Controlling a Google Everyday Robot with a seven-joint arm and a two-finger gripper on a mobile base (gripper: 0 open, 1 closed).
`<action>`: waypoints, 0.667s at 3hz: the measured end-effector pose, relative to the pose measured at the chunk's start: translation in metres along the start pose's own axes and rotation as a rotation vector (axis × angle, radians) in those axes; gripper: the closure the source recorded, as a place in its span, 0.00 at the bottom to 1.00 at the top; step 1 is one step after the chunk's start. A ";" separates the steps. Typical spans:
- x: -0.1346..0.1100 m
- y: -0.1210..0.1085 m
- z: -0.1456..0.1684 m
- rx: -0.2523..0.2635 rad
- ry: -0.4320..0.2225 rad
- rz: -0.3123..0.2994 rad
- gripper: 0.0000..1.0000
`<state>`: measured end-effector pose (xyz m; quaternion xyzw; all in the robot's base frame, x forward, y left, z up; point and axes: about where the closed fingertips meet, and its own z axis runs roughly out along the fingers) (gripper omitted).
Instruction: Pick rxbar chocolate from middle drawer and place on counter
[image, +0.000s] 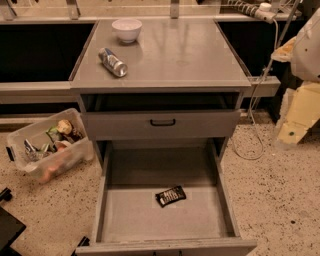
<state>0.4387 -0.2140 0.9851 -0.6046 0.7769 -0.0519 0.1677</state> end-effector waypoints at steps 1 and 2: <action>0.000 0.000 0.000 0.000 0.000 0.000 0.00; -0.004 0.003 -0.001 0.030 -0.002 -0.003 0.00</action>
Offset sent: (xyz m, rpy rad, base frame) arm -0.0049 0.0088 -0.0031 -0.0137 -0.0514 -0.0065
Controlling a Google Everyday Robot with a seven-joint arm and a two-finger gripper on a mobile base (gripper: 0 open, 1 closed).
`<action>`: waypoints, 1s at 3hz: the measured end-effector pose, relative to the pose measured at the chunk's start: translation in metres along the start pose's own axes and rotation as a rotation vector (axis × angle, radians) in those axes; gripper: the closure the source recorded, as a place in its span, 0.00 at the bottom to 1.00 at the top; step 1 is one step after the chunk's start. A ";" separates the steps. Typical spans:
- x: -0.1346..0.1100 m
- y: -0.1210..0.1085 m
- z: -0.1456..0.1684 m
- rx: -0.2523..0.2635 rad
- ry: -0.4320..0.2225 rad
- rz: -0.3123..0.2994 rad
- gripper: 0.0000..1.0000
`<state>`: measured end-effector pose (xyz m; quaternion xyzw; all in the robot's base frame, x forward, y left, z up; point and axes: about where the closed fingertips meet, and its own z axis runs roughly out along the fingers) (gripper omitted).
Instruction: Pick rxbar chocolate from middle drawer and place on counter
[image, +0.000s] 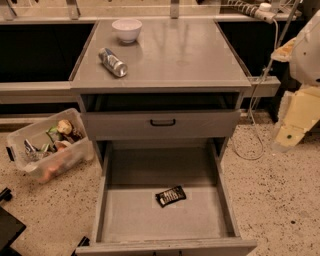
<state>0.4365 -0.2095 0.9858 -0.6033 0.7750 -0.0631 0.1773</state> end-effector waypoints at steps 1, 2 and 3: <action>-0.005 0.015 0.023 0.004 -0.032 -0.012 0.00; -0.008 0.030 0.068 -0.020 -0.089 -0.024 0.00; -0.011 0.039 0.113 -0.044 -0.163 -0.049 0.00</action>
Offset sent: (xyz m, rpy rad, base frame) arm 0.0041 0.0384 -0.1303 0.1486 0.0000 0.0969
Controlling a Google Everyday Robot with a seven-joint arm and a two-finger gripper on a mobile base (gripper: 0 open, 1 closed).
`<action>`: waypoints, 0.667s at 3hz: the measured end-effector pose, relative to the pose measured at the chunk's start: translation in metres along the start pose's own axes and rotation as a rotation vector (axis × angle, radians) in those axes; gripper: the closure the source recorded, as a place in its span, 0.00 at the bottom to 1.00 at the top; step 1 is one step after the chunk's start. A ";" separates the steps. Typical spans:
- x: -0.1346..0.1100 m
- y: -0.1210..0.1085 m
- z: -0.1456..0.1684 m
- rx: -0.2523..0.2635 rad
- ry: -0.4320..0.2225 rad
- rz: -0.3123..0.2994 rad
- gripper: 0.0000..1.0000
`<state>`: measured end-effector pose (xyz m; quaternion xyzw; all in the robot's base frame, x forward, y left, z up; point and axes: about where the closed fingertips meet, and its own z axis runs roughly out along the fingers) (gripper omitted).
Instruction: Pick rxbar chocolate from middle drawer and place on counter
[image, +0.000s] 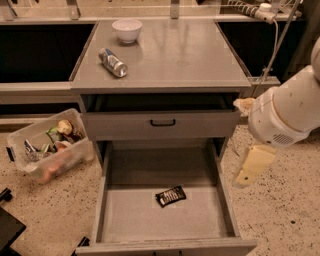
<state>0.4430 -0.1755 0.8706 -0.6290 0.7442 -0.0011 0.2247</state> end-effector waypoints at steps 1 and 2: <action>0.004 -0.002 0.037 -0.001 -0.085 -0.040 0.00; 0.004 -0.002 0.037 -0.001 -0.085 -0.040 0.00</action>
Offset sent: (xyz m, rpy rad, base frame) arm 0.0112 0.0051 -0.0323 0.0622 -0.0152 0.0457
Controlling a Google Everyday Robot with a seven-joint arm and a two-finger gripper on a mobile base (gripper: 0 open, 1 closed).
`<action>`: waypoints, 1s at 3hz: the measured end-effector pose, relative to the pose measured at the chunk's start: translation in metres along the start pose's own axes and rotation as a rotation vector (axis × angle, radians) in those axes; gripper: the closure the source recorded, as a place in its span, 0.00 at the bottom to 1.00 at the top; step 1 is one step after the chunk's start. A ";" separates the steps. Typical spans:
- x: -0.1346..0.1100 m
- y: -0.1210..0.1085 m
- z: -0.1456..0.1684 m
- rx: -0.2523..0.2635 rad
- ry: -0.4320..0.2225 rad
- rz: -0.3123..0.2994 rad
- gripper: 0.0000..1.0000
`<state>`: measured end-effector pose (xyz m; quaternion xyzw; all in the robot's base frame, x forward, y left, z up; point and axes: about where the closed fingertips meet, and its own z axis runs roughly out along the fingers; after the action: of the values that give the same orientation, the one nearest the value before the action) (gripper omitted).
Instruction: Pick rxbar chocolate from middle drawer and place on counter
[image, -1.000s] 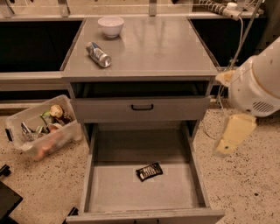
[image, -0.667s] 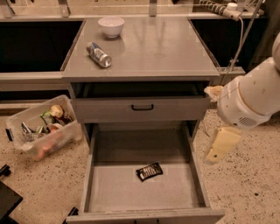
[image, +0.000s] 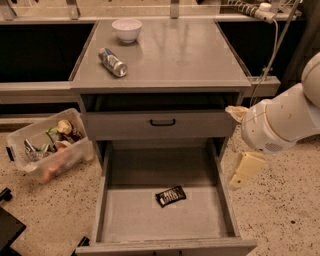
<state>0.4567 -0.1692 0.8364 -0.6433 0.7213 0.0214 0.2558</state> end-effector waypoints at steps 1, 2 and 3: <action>0.005 0.007 0.014 0.010 -0.007 -0.005 0.00; 0.023 0.026 0.053 0.021 -0.003 -0.020 0.00; 0.040 0.043 0.106 0.030 -0.012 -0.023 0.00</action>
Offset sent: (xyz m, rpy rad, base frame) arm -0.0074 0.0020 -0.1370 -0.0087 -0.0562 0.0020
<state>0.4504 -0.1602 0.7162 -0.6474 0.7127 0.0115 0.2700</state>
